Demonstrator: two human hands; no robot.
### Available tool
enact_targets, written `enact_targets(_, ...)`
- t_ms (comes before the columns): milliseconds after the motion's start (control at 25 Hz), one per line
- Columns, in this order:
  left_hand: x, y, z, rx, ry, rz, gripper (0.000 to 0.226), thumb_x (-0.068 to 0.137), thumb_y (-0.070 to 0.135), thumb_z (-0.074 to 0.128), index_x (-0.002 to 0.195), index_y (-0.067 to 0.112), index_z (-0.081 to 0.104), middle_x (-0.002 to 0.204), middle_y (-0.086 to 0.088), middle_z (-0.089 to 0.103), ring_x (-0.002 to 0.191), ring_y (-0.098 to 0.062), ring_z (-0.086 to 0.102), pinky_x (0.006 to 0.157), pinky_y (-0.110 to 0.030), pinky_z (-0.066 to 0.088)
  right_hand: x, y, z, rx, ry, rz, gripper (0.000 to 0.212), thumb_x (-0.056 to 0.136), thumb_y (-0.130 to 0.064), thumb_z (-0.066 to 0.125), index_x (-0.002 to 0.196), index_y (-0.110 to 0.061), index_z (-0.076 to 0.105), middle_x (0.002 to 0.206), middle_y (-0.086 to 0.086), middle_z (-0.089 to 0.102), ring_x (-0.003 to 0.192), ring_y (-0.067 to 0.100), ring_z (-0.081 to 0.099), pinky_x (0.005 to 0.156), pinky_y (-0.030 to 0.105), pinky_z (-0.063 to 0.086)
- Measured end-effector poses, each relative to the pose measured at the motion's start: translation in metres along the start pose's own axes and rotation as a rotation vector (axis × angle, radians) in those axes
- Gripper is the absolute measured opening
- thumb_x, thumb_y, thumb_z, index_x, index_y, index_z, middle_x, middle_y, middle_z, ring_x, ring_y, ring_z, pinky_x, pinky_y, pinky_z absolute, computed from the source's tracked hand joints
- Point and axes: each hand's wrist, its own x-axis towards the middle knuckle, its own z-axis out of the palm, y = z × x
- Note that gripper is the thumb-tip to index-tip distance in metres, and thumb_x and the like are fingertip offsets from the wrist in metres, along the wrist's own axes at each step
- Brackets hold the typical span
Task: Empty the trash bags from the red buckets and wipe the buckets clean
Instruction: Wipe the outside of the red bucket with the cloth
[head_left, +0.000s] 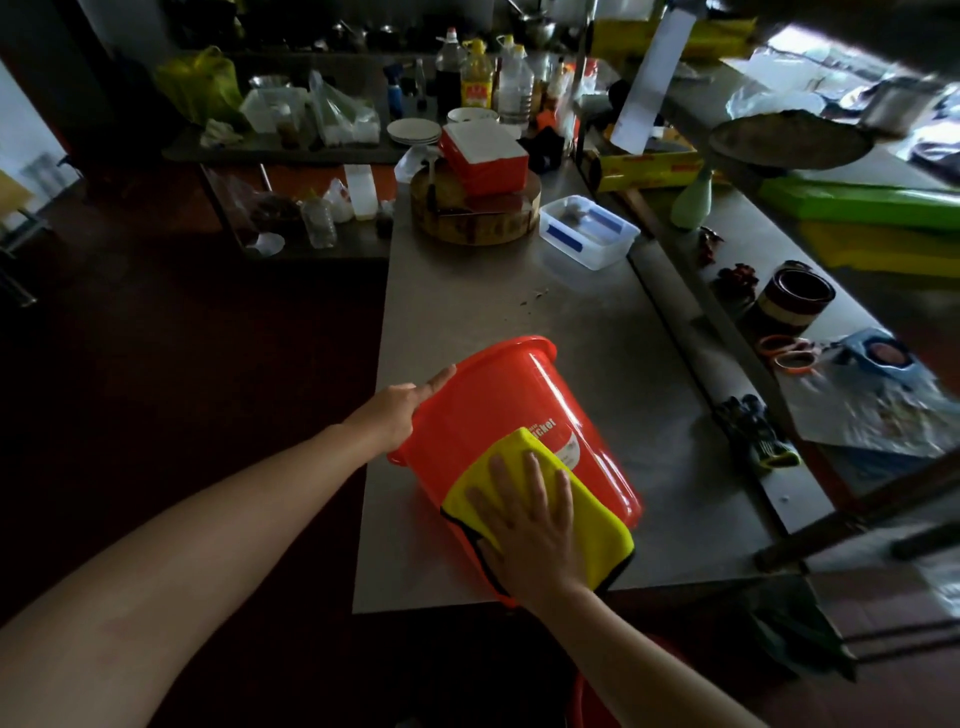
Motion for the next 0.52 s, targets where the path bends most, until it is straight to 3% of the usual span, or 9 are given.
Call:
enact_targets(120, -0.003, -0.006, 0.004, -0.006, 0.001, 0.005, 0.094, 0.101, 0.0, 0.035, 0.135, 0.078, -0.004, 0.107, 0.003, 0.053, 0.078, -0.014, 0.063, 0.074, -0.032, 0.059, -0.004, 0.019, -0.009, 0.059, 0.024, -0.011, 0.069, 0.09, -0.069, 0.05, 0.153, -0.046, 0.034, 0.169, -0.003, 0.016, 0.155, 0.04, 0.005, 0.116, 0.07, 0.015)
enact_targets(280, -0.002, 0.003, 0.005, -0.017, -0.014, 0.0, 0.093, 0.101, 0.0, 0.034, 0.136, 0.077, -0.005, 0.112, 0.005, 0.051, 0.077, -0.015, 0.064, 0.072, -0.033, 0.06, -0.017, 0.075, -0.011, 0.219, -0.034, 0.262, 0.072, 0.09, -0.083, 0.029, 0.155, -0.057, 0.011, 0.17, -0.012, -0.001, 0.156, 0.025, -0.01, 0.123, 0.058, 0.007)
enact_targets(400, 0.0, 0.01, 0.003, -0.009, -0.014, -0.012, 0.095, 0.1, -0.002, 0.034, 0.135, 0.077, -0.006, 0.115, 0.004, 0.051, 0.077, -0.015, 0.065, 0.07, -0.032, 0.06, -0.015, 0.107, -0.011, 0.455, -0.068, 0.453, 0.075, 0.087, -0.084, 0.033, 0.154, -0.057, 0.015, 0.169, -0.014, 0.007, 0.157, 0.017, 0.001, 0.123, 0.05, 0.017)
enact_targets(520, 0.002, 0.015, 0.0, 0.021, -0.023, -0.033, 0.094, 0.101, -0.002, 0.034, 0.138, 0.075, -0.006, 0.116, 0.002, 0.051, 0.077, -0.014, 0.063, 0.069, -0.029, 0.06, -0.01, 0.12, -0.016, 0.662, -0.102, 0.597, 0.077, 0.085, -0.083, 0.033, 0.154, -0.054, 0.018, 0.169, -0.012, 0.012, 0.155, 0.017, 0.008, 0.121, 0.05, 0.021)
